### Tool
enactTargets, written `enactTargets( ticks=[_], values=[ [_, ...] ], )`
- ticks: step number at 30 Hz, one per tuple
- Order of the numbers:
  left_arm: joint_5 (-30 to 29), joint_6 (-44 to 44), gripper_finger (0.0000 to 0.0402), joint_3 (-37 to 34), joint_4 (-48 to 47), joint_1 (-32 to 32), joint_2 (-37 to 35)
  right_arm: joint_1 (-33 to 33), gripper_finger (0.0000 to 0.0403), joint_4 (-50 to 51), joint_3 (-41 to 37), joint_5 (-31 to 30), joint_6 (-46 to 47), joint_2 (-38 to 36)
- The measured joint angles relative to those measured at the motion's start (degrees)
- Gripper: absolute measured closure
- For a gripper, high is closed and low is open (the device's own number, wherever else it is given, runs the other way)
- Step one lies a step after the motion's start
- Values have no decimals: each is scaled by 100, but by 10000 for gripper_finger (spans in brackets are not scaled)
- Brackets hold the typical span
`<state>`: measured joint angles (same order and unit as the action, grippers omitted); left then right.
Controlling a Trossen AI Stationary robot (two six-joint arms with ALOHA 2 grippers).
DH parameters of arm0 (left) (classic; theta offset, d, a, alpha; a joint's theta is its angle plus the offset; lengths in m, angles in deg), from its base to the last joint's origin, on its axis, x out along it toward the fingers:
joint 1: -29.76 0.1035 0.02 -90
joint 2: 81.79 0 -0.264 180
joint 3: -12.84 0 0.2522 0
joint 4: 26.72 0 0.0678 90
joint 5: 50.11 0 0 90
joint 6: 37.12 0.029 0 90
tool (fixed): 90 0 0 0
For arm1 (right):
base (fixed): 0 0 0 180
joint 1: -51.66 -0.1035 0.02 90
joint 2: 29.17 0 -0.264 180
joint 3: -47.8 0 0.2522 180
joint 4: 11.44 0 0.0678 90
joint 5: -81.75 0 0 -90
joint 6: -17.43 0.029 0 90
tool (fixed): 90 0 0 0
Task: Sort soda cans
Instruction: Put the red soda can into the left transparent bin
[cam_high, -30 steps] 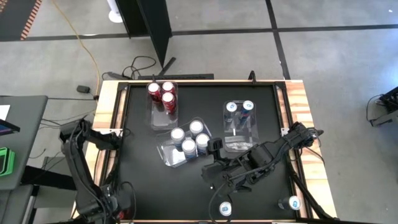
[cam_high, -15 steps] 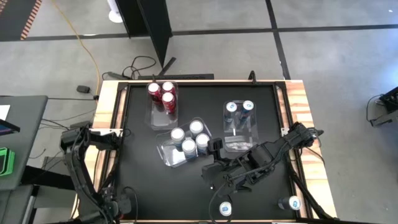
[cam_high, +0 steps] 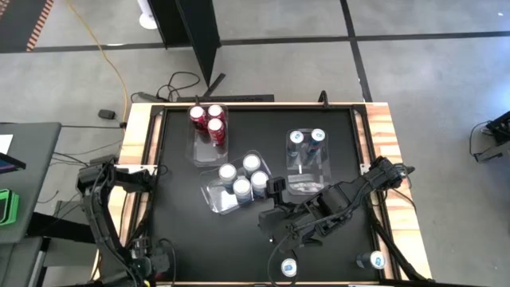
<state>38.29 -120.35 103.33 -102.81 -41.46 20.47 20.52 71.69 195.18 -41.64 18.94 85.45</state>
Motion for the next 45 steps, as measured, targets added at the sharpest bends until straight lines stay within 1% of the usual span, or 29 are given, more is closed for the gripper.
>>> enactTargets(
  ticks=[6, 12, 18, 24, 29, 33, 37, 40, 45],
  values=[
    [-401, 99, 108, 4, -315, 186, 0, 0, 15, 2, 0, 0, 3, 0],
    [-452, 456, 108, -13, -589, 543, -63, -59, 15, 32, 0, -2, 16, 0],
    [-569, 965, 108, -13, -1003, 966, -352, -206, 15, 70, 0, -2, 16, 0],
    [-781, 1456, 108, -13, -1552, 1431, -892, -359, 15, 292, 1, -1, 218, 0],
    [-1244, 1663, 108, -13, -2094, 1939, -1562, -526, 15, 392, 2, -2, 317, 0],
    [-1637, 1828, 108, -11, -2387, 2527, -2170, -665, 15, 402, 2, -2, 316, 0],
    [-1982, 1903, 108, -9, -2667, 3297, -2727, -807, 15, 404, 2, -2, 318, 0],
    [-2032, 2116, 108, -7, -2789, 4017, -3105, -898, 15, 412, 1, -2, 323, 0],
    [-2034, 2970, 108, -4, -2773, 5460, -3531, -1025, 15, 572, 2, -3, 560, 0]
  ],
)
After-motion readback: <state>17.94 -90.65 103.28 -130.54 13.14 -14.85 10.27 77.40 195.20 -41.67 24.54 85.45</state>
